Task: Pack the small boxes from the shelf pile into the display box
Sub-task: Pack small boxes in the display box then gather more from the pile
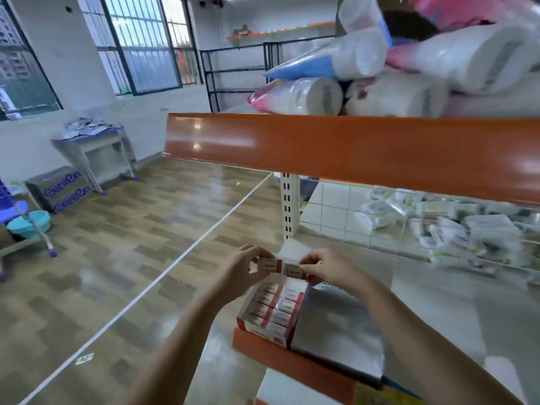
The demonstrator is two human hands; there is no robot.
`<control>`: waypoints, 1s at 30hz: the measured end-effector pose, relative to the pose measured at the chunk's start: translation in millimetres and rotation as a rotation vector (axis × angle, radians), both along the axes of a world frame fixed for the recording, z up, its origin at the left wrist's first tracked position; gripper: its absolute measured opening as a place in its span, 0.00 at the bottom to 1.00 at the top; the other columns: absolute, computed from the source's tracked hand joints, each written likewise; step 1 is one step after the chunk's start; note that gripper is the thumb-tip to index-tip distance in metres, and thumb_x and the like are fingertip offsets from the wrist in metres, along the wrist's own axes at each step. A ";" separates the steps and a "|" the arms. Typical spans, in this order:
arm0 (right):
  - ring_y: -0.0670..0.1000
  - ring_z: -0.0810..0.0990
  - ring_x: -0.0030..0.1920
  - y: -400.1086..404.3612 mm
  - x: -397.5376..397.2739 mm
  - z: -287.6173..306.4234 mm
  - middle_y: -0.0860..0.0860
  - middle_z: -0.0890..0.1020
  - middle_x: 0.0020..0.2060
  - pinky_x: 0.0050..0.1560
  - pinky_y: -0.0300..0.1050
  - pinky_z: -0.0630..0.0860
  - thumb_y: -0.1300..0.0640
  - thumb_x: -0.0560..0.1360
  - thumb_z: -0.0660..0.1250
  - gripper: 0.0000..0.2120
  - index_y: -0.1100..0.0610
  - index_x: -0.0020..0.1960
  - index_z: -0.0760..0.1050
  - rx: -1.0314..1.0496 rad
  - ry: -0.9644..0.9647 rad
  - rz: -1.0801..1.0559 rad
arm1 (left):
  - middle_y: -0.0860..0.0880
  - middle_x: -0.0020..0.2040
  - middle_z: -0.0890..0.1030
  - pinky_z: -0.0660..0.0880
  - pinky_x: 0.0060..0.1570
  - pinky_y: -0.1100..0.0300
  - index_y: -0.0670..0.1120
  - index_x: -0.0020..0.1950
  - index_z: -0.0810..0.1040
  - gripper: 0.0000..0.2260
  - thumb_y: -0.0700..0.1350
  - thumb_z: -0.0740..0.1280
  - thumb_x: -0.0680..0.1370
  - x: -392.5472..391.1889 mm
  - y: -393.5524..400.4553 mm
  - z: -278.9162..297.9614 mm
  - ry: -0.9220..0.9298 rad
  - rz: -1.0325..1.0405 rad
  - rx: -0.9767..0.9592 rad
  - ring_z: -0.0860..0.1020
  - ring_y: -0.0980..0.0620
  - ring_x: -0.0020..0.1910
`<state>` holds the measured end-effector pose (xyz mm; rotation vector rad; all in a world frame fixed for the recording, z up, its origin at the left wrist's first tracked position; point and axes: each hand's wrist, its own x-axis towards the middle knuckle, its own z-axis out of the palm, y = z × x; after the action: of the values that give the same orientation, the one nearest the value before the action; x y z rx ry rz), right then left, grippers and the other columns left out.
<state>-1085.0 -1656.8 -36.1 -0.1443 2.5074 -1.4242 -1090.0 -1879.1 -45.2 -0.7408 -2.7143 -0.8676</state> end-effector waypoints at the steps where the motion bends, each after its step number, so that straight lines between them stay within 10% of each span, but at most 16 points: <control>1: 0.49 0.83 0.39 -4.8 -3.7 -1.5 0.52 0.83 0.41 0.44 0.43 0.81 0.59 0.76 0.67 0.02 0.54 0.45 0.78 0.024 0.001 -0.010 | 0.52 0.51 0.78 0.72 0.43 0.71 0.47 0.54 0.79 0.13 0.40 0.73 0.71 -6.9 -5.5 -2.2 -0.007 -0.010 -0.001 0.76 0.57 0.46; 21: 0.44 0.79 0.43 -74.1 -10.5 -31.9 0.49 0.83 0.49 0.44 0.32 0.71 0.57 0.75 0.66 0.08 0.56 0.52 0.81 0.471 0.135 -0.287 | 0.61 0.49 0.75 0.71 0.44 0.76 0.52 0.56 0.77 0.13 0.44 0.71 0.72 -79.7 -50.4 -27.8 -0.099 -0.392 0.038 0.75 0.68 0.46; 30: 0.47 0.79 0.47 -82.5 -8.7 -31.5 0.49 0.82 0.48 0.52 0.45 0.77 0.58 0.75 0.66 0.04 0.54 0.49 0.78 0.543 0.143 -0.353 | 0.63 0.46 0.76 0.70 0.41 0.77 0.54 0.54 0.78 0.12 0.46 0.72 0.72 -85.7 -46.9 -30.9 -0.106 -0.404 0.048 0.74 0.68 0.43</control>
<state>-1093.7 -1739.2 -67.6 0.3224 3.0472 -0.7959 -1175.7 -1926.1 -76.1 -1.2959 -2.6632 -1.0755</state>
